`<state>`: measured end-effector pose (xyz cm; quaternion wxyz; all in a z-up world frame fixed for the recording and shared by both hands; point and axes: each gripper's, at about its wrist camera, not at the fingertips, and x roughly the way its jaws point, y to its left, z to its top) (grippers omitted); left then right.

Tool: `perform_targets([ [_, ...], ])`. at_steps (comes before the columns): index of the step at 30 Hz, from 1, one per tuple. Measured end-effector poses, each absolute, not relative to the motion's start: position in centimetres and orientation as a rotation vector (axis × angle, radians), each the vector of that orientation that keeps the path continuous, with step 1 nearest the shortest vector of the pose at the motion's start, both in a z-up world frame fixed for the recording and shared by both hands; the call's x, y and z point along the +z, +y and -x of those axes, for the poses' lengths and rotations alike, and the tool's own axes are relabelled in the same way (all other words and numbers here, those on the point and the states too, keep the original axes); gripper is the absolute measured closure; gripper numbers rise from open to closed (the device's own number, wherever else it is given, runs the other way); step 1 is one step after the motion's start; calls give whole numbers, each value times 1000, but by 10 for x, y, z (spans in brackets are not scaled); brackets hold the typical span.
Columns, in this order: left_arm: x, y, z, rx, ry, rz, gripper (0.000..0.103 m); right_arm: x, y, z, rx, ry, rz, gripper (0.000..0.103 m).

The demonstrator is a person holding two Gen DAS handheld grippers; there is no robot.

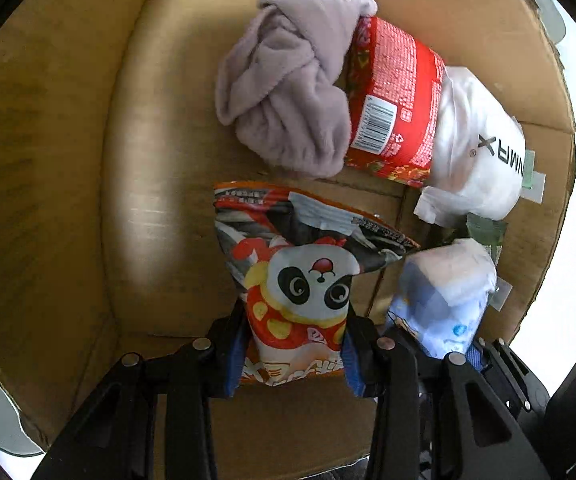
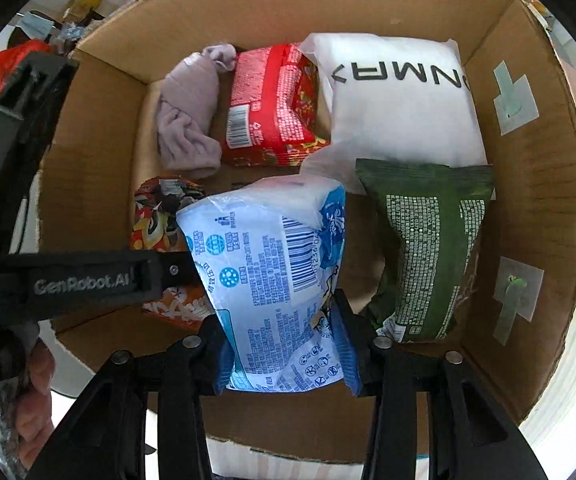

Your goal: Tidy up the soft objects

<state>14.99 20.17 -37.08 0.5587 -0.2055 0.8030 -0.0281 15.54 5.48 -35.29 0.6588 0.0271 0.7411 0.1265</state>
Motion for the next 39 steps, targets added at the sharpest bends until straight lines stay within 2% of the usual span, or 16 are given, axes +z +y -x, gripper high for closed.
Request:
perform_targets([
  [3, -369, 199, -153, -59, 1915, 457, 62, -360, 55, -162, 278, 1690, -72, 45],
  [4, -366, 197, -153, -60, 1917, 445, 56, -358, 55, -161, 274, 1693, -81, 38],
  [5, -361, 196, -153, -58, 1905, 420, 50, -357, 52, -164, 280, 1693, -84, 35],
  [6, -356, 195, -154, -52, 1892, 396, 48, -354, 52, -164, 282, 1688, -81, 33],
  [8, -341, 193, -154, -34, 1854, 333, 44, -342, 50, -161, 271, 1665, -71, 32],
  [10, -325, 193, -152, -28, 1817, 315, 42, -332, 49, -159, 268, 1651, -69, 27],
  [18, -250, 190, -122, 23, 1636, 222, 41, -281, 30, -133, 260, 1569, -33, 26],
  [21, -226, 192, -102, 45, 1570, 199, 37, -258, 26, -122, 260, 1538, -35, 21],
  [24, -205, 195, -83, 64, 1505, 161, 30, -238, 21, -110, 255, 1500, -30, 15],
  [26, -203, 195, -80, 74, 1475, 130, 12, -225, 18, -100, 250, 1476, -25, 9],
  [28, -194, 195, -71, 88, 1439, 117, 7, -215, 17, -92, 242, 1447, -18, 0],
  [30, -187, 194, -63, 84, 1412, 115, 4, -203, 15, -84, 217, 1408, 1, 0],
  [39, -148, 192, -31, 136, 1291, 114, 2, -148, 2, -47, 173, 1278, 23, 0],
])
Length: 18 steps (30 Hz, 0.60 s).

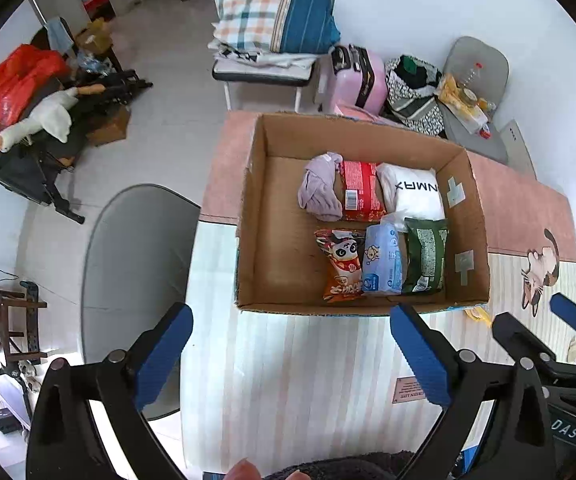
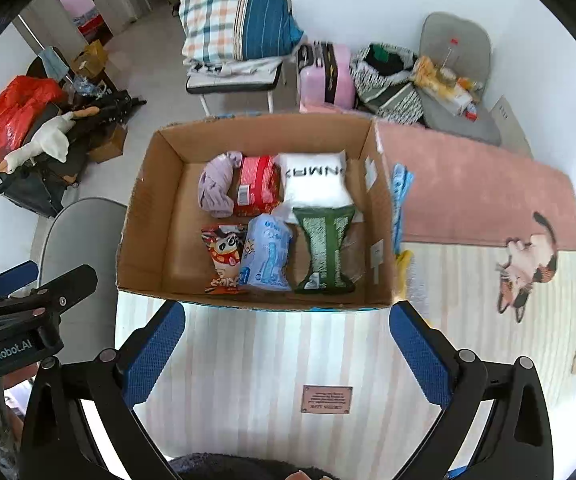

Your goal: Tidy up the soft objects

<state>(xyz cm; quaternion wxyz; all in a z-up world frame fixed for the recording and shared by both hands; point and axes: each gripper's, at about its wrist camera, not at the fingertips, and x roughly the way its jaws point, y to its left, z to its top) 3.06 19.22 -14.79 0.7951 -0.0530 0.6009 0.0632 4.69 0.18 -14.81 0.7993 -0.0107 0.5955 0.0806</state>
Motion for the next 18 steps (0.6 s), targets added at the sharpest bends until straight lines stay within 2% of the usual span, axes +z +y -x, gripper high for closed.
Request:
perform_targets([
  [11, -116, 174, -10, 179, 1197, 89, 1, -111, -17, -24, 231, 1244, -27, 0],
  [18, -125, 135, -41, 217, 1196, -38, 1, -136, -84, -54, 166, 1247, -116, 0],
])
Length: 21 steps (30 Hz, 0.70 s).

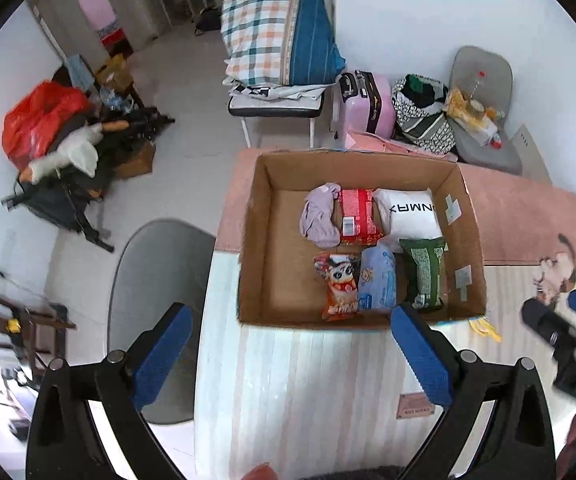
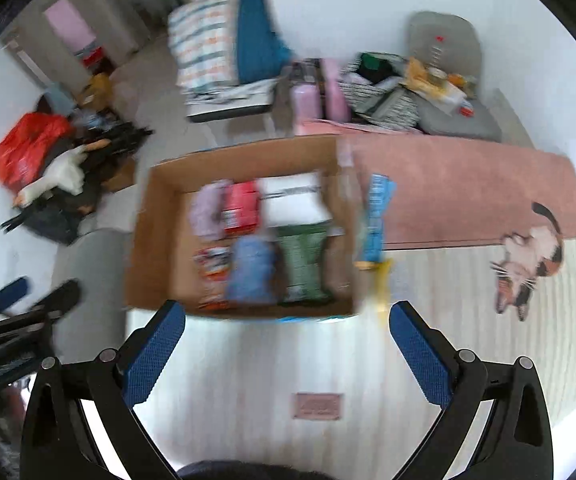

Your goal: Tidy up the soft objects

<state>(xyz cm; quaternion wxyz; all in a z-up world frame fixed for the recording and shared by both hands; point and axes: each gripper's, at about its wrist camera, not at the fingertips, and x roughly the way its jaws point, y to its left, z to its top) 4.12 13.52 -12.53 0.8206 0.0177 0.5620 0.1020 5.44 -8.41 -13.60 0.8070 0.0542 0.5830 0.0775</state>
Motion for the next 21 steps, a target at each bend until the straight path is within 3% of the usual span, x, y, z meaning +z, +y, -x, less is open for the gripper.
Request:
perform_targets([
  [3, -143, 103, -70, 207, 1206, -142, 1, -172, -126, -74, 80, 1289, -120, 3],
  [7, -181, 55, -111, 146, 1263, -257, 1, -244, -171, -94, 30, 1426, -148, 34],
  [9, -196, 38, -126, 123, 1291, -286, 1, -281, -188, -99, 42, 1494, -199, 41],
  [18, -234, -39, -184, 17, 1369, -410, 1, -378, -209, -100, 110, 1659, -245, 48],
  [21, -238, -67, -208, -28, 1368, -433, 1, -392, -217, -107, 110, 1649, -257, 59],
])
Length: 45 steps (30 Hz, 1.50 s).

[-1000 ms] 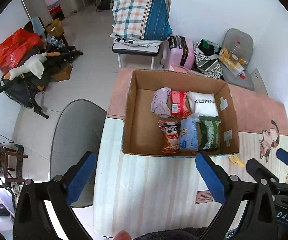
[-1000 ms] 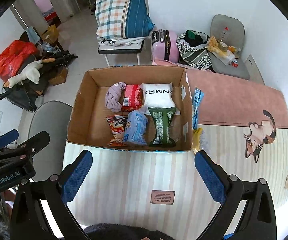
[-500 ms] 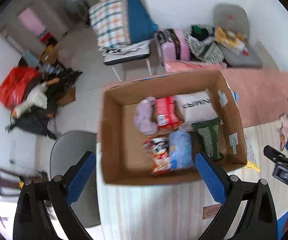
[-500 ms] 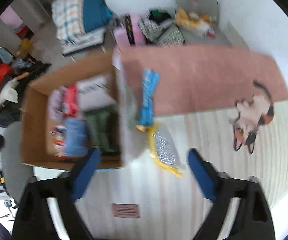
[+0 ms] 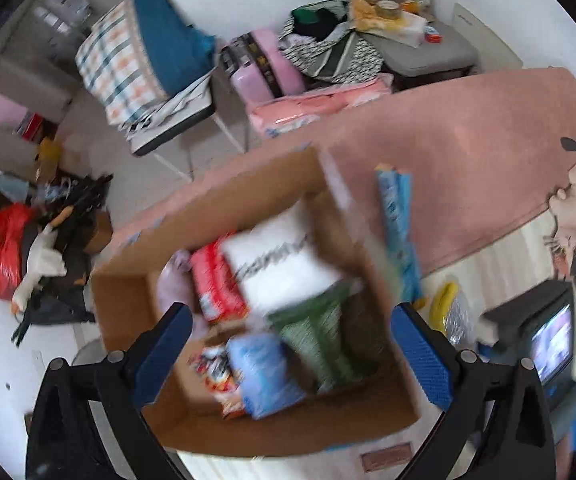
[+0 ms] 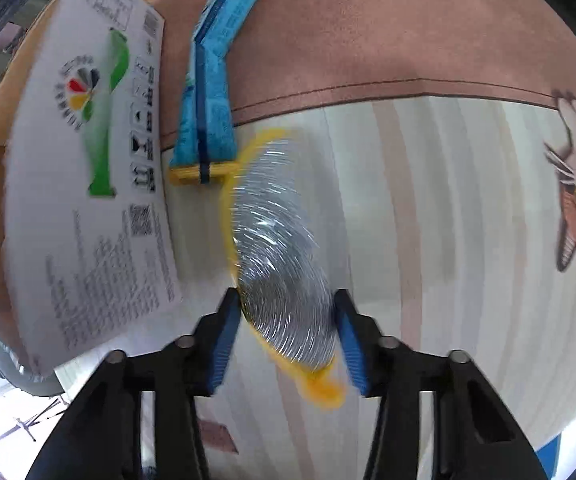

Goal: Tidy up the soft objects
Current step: 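Grasp the blue snack bag with the left tool while the right grasps the silver pouch, then carry both held items over the box, lower them in and open both tools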

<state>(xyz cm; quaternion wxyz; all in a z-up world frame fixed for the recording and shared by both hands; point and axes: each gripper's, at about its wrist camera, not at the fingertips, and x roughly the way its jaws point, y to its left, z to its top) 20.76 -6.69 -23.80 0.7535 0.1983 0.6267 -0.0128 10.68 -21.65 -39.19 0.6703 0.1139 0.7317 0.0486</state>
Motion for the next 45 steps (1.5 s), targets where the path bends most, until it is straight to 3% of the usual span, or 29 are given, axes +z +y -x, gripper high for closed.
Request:
perform_targets([
  [5, -261, -112, -251, -149, 1460, -445, 1, -388, -258, -117, -38, 1612, -253, 62],
  [10, -316, -142, -289, -206, 1634, -419, 1, -394, -334, -119, -148, 1628, -429, 62],
  [16, -385, -166, -309, -207, 1790, -476, 1, -391, -385, -123, -121, 1631, -506, 56],
  [19, -403, -177, -310, -180, 1790, -594, 1, -385, -398, -124, -108, 1616, -496, 55],
  [27, -442, -182, -304, -178, 1938, -583, 1, -389, -395, -147, -67, 1645, -456, 55],
  [30, -445, -182, -298, -181, 1949, -561, 8, -400, -383, -148, -39, 1659, -462, 54],
  [32, -440, -178, -295, -185, 1961, -447, 37, -401, -379, -152, -26, 1659, -444, 54],
  [35, -432, -176, -285, -181, 1945, -353, 64, -404, -375, -157, 6, 1667, -424, 54],
  [40, -428, -175, -267, -198, 1935, -283, 67, -420, -367, -167, 28, 1694, -443, 54],
  [45, -429, -179, -251, -268, 1952, -265, 57, -433, -359, -177, 29, 1700, -425, 54],
])
